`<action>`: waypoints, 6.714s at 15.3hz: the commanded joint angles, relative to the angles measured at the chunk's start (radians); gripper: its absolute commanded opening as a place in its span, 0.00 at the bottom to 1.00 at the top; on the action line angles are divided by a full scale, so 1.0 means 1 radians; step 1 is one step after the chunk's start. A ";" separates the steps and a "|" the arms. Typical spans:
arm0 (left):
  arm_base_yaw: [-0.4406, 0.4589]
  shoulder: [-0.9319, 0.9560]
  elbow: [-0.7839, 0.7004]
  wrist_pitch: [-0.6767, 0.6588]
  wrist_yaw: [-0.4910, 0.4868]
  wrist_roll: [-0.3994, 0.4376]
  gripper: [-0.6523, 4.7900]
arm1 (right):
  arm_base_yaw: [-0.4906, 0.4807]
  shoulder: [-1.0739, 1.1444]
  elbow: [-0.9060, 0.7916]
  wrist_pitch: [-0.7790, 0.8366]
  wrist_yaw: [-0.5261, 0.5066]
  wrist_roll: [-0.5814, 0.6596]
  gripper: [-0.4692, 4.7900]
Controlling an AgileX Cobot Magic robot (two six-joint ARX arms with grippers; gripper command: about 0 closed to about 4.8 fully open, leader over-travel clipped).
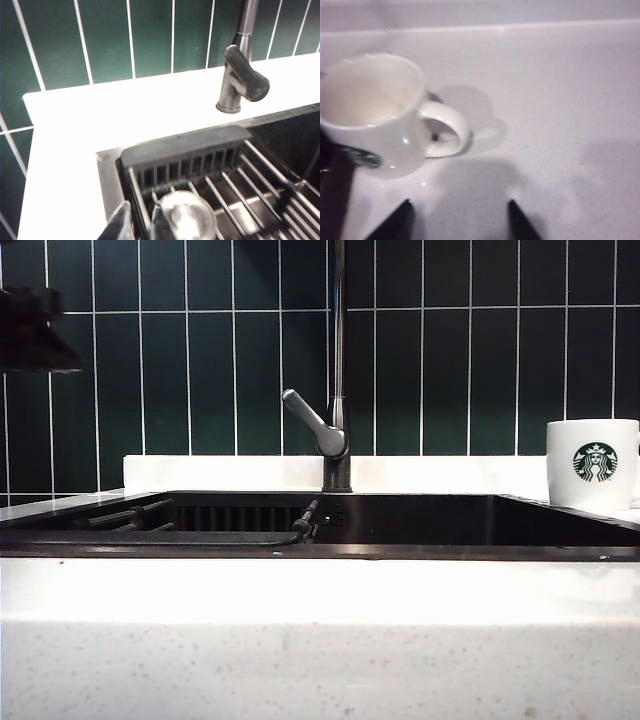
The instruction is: Pick up the mug next to the sink, go to the faucet to get some water, pour the water into the sink, and finally put the mug back to its place.
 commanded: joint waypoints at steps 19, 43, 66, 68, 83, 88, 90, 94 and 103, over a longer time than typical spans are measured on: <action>-0.019 0.403 0.253 0.180 0.183 -0.087 0.30 | -0.006 0.548 0.006 0.642 0.026 -0.002 0.57; -0.061 0.452 0.327 0.118 0.291 -0.109 0.30 | -0.044 0.664 0.033 0.776 -0.010 -0.008 0.53; -0.061 0.509 0.494 0.012 0.362 -0.097 0.30 | -0.006 0.527 0.127 0.750 -0.087 0.026 0.09; -0.071 0.574 0.572 -0.020 0.363 -0.102 0.30 | 0.035 0.518 0.190 0.670 -0.123 0.029 0.09; -0.158 0.975 1.102 -0.031 0.479 -0.136 0.42 | 0.340 0.595 0.593 0.276 -0.228 0.100 0.09; -0.182 1.013 1.163 -0.031 0.509 -0.139 0.42 | 0.388 0.639 0.671 0.254 -0.274 0.113 0.09; -0.187 1.013 1.162 -0.041 0.561 -0.144 0.42 | 0.401 0.662 0.705 0.254 -0.332 0.114 0.09; -0.187 1.013 1.162 -0.078 0.610 -0.162 0.42 | 0.421 0.682 0.716 0.255 -0.358 0.113 0.09; -0.212 1.013 1.162 -0.099 0.716 -0.187 0.42 | 0.437 0.723 0.716 0.278 -0.404 0.101 0.09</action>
